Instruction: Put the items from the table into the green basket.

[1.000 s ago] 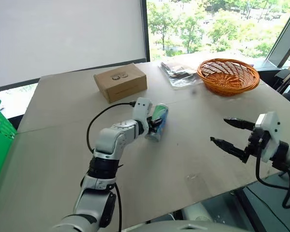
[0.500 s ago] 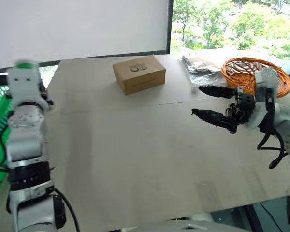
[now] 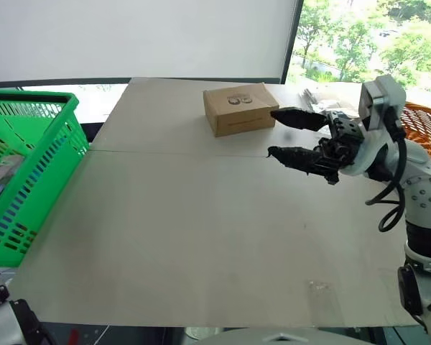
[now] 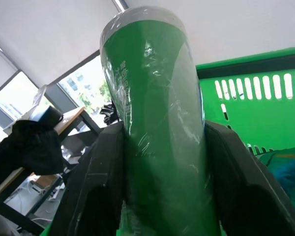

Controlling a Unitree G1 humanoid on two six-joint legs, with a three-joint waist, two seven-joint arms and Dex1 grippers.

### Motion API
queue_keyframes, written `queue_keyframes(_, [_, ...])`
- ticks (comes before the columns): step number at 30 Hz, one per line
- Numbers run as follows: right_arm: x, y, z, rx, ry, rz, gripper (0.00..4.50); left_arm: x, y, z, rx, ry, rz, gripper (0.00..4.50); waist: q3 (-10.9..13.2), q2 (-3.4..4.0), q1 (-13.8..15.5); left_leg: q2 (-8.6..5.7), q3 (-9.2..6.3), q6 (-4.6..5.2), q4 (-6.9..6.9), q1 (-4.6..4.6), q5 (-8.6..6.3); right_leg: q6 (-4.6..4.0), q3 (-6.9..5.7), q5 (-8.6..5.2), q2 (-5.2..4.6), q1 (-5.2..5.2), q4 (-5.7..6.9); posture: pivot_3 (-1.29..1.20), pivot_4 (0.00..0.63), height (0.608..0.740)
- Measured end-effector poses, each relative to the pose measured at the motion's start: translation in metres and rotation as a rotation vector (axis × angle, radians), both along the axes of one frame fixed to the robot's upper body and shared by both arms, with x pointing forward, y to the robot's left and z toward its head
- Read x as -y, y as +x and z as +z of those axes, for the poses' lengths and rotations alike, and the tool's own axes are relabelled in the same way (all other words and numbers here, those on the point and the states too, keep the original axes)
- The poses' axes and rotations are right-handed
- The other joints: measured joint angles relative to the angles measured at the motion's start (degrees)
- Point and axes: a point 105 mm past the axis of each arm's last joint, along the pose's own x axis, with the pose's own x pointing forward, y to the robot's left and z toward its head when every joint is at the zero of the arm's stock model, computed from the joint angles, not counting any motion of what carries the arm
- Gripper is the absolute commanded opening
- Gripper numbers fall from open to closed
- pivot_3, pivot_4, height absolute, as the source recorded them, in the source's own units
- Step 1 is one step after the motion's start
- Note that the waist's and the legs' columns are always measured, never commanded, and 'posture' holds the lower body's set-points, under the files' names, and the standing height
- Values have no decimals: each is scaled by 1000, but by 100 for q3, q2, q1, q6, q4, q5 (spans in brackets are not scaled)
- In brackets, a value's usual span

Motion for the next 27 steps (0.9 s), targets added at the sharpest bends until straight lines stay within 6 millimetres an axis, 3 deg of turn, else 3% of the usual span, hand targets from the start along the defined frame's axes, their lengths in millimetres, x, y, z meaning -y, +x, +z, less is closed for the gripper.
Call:
queue_keyframes(2, [-1,0,0,3,1,0,4500,2,2,-2,-7,-14,-25,4478,-19,0,22,-2,-1,0,0,0,0,0,-1,0,-1,0,2,269,6,740])
queue_keyframes(8, [5,5,-14,-4,-36,-61,4500,25,27,-9,50,-100,-203,4478,-81,-8,60,-6,-8,-2,10,1,2,-1,-8,0,-4,1,23,222,8,740])
queue_keyframes(10, [14,10,-38,-13,-114,-142,4500,53,40,-20,65,-176,-396,4478,-134,-9,55,-13,-2,-1,12,4,2,-1,-5,0,-13,2,29,206,10,740])
queue_keyframes(14, [39,30,-98,-40,-258,-384,4500,116,31,-96,-228,-231,-689,4478,-181,24,-92,-10,64,11,11,24,-4,0,36,0,-22,-4,43,194,11,740])
queue_keyframes(16, [56,30,-133,-92,-316,-481,4500,154,12,-147,-353,-343,-818,4478,-187,25,-154,-8,74,13,12,31,-5,0,44,0,-20,-3,53,194,11,740])
queue_keyframes(18, [67,25,-157,-137,-355,-525,4500,182,-1,-176,-407,-442,-895,4478,-186,25,-160,4,68,13,29,31,-4,-1,39,-1,-5,-4,66,180,11,740])
queue_keyframes(20, [77,17,-178,-170,-387,-561,4500,212,-12,-185,-436,-474,-984,4478,-184,34,-158,23,66,13,48,37,-4,-8,32,-1,14,6,74,180,11,740])
queue_keyframes(23, [87,12,-200,-203,-420,-606,4500,240,-19,-191,-442,-512,-1077,4478,-173,116,-169,37,76,14,77,108,-4,-11,33,-25,37,83,74,179,6,740])
queue_keyframes(27, [102,11,-214,-230,-428,-682,4500,255,-20,-195,-409,-558,-1116,4478,-146,172,-304,44,90,14,91,214,-5,-6,27,-31,88,186,70,176,0,740])
